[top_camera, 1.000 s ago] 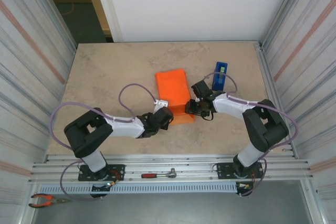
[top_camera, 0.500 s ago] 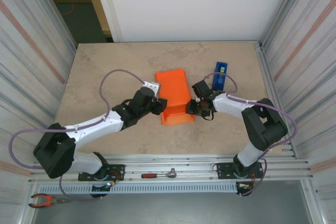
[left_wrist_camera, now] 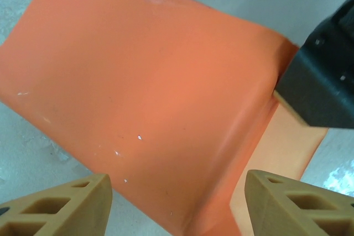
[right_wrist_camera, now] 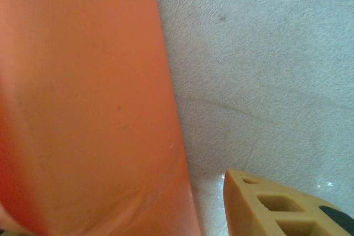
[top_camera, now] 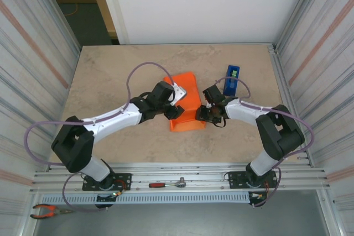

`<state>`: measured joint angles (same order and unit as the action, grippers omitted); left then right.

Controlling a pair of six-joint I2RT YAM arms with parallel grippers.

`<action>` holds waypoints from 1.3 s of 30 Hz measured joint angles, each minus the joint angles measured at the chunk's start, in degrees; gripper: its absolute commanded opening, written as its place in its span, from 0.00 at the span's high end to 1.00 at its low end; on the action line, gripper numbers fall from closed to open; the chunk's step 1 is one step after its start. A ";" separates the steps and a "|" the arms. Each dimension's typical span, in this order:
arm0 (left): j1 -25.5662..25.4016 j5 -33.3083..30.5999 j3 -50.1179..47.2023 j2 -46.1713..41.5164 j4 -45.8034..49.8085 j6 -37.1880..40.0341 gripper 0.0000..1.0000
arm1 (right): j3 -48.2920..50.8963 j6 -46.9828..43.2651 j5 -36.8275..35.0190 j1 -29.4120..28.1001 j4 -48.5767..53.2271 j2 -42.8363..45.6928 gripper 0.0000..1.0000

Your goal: Wrap the gift box in paper

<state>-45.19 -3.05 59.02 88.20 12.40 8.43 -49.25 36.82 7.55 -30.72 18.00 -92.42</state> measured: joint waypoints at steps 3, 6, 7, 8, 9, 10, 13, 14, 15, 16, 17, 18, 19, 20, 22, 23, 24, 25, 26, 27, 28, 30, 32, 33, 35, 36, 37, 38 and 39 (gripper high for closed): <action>-0.94 -0.85 0.00 1.20 -0.24 2.34 0.34 | 0.48 0.00 0.02 0.00 -0.11 0.52 0.53; -1.90 -1.81 0.00 2.60 -0.79 3.91 0.34 | 0.96 0.00 0.02 0.00 -0.09 0.70 0.53; -2.16 -2.14 0.00 3.04 -0.92 4.35 0.34 | 1.09 0.02 0.02 0.00 -0.09 0.70 0.53; -2.27 -2.38 0.00 3.45 -1.14 4.81 0.34 | 1.14 0.00 0.02 0.00 -0.09 0.70 0.53; -2.56 -2.67 0.00 3.78 -1.36 5.18 0.34 | 1.16 0.02 0.04 0.00 -0.13 0.70 0.53; -2.78 -3.08 0.00 4.09 -1.60 5.60 0.34 | 1.16 0.02 0.07 0.00 -0.13 0.70 0.53; -3.43 -4.68 -0.02 4.85 -2.40 6.80 0.34 | 1.16 0.02 0.20 0.00 -0.22 0.70 0.53; -3.69 -5.27 -0.02 5.11 -2.64 7.06 0.33 | 1.16 0.02 0.20 0.00 -0.22 0.70 0.53; -4.00 -5.99 -0.04 5.53 -2.95 7.39 0.33 | 1.16 0.02 0.20 0.00 -0.22 0.70 0.53; -4.17 -6.71 -0.09 5.92 -3.30 7.74 0.33 | 1.16 0.02 0.22 0.00 -0.22 0.70 0.53; -4.48 -7.41 -0.24 6.32 -3.74 8.04 0.33 | 1.16 0.02 0.22 0.00 -0.22 0.70 0.53; -4.70 -8.22 -0.48 6.71 -4.13 8.37 0.33 | 1.16 0.02 0.22 0.00 -0.22 0.70 0.53; -4.83 -9.07 -0.79 7.08 -4.55 8.61 0.33 | 1.16 0.02 0.22 0.00 -0.22 0.70 0.53; -4.87 -9.73 -1.03 7.37 -4.92 8.90 0.33 | 1.16 0.02 0.22 0.00 -0.22 0.70 0.53; -5.20 -11.72 -1.81 7.89 -5.73 9.57 0.33 | 1.16 0.02 0.22 0.00 -0.22 0.70 0.53; -5.31 -12.52 -2.19 8.02 -6.12 9.84 0.33 | 1.16 0.02 0.22 0.00 -0.20 0.70 0.53; -5.49 -13.66 -2.62 8.15 -6.73 10.10 0.33 | 1.16 0.02 0.22 0.00 -0.20 0.72 0.52; -5.81 -14.95 -2.82 8.39 -7.37 10.56 0.33 | 1.18 0.02 0.22 0.00 -0.17 0.76 0.53; -6.10 -15.87 -2.95 8.59 -7.96 10.91 0.33 | 1.25 0.02 0.24 0.00 -0.22 0.90 0.52; -6.47 -17.00 -3.13 8.96 -8.52 11.21 0.33 | 1.46 0.02 0.24 0.00 -0.22 1.25 0.52; -6.86 -18.23 -3.23 9.38 -9.16 11.56 0.33 | 1.77 0.02 0.26 0.00 -0.17 1.70 0.52; -7.61 -20.52 -3.23 10.16 -9.99 12.15 0.34 | 2.36 0.02 0.33 0.00 -0.15 2.60 0.52; -8.15 -22.18 -3.23 10.84 -10.93 12.61 0.34 | 2.91 0.02 0.44 0.00 -0.04 3.48 0.52; -8.31 -22.91 -3.23 11.21 -11.50 12.81 0.34 | 3.19 0.02 0.46 0.00 0.00 3.96 0.52; -8.57 -23.85 -3.23 11.67 -12.39 13.00 0.34 | 3.87 0.04 0.52 0.00 0.07 5.05 0.52; -8.70 -24.15 -3.28 11.80 -12.70 13.07 0.34 | 4.20 0.04 0.66 0.00 0.04 5.64 0.52; -8.87 -24.39 -3.30 11.89 -12.83 13.22 0.34 | 4.50 0.07 0.68 0.00 0.02 6.12 0.52; -8.98 -24.72 -3.34 12.00 -13.03 13.27 0.34 | 4.87 0.11 0.87 0.00 0.00 6.71 0.52; -9.18 -25.05 -3.43 12.07 -13.20 13.35 0.34 | 5.33 0.20 1.03 0.00 -0.02 7.21 0.52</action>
<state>-54.37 -28.10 55.59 100.27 -0.80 21.78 -43.92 37.01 8.58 -30.72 17.98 -85.21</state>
